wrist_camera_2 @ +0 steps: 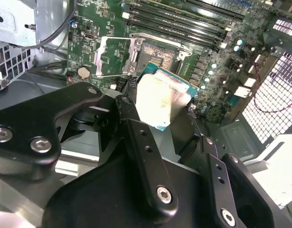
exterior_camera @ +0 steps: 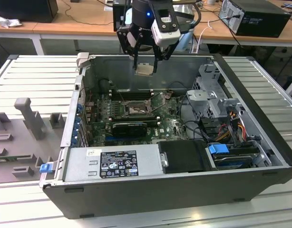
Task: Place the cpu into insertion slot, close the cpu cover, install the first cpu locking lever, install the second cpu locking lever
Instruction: 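Place the cpu into insertion slot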
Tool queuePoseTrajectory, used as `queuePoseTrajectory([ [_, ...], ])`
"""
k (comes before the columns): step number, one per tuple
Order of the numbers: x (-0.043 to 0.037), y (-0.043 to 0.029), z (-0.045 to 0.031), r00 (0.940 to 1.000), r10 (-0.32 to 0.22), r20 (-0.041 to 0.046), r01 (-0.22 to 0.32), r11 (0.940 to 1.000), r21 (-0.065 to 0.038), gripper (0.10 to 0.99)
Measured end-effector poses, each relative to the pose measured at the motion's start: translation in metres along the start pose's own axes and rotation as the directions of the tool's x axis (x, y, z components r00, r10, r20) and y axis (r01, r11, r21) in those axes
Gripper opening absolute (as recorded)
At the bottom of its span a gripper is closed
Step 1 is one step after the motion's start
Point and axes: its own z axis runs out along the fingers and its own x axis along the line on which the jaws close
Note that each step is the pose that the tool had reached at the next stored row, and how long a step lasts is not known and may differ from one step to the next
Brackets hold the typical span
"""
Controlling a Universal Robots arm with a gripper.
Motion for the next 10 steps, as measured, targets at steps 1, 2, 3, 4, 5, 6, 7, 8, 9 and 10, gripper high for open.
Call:
queuePoseTrajectory([
  [1,0.0000,0.0000,0.0000,1.0000,0.005,0.0004,-0.005,1.0000,0.000,0.529],
  [2,0.0000,0.0000,0.0000,1.0000,0.008,0.0007,-0.008,1.0000,0.000,0.529],
  [3,0.0000,0.0000,0.0000,0.9999,0.014,0.0012,-0.014,0.9999,0.000,0.529],
  [4,0.0000,0.0000,0.0000,0.9999,0.017,0.0015,-0.017,0.9999,0.000,0.529],
  [5,0.0000,0.0000,0.0000,0.9997,0.025,0.0023,-0.025,0.9997,-0.001,0.529],
  [6,0.0000,0.0000,0.0000,0.9996,0.029,0.0026,-0.029,0.9996,-0.001,0.529],
  [7,0.0000,0.0000,0.0000,0.9995,0.033,0.0029,-0.033,0.9995,-0.001,0.529],
  [8,0.0000,0.0000,0.0000,0.9993,0.036,0.0032,-0.036,0.9993,-0.001,0.529],
  [9,0.0000,0.0000,0.0000,0.9992,0.040,0.0036,-0.040,0.9992,-0.001,0.529],
  [10,0.0000,0.0000,0.0000,0.9990,0.044,0.0039,-0.044,0.9990,-0.001,0.529],
])
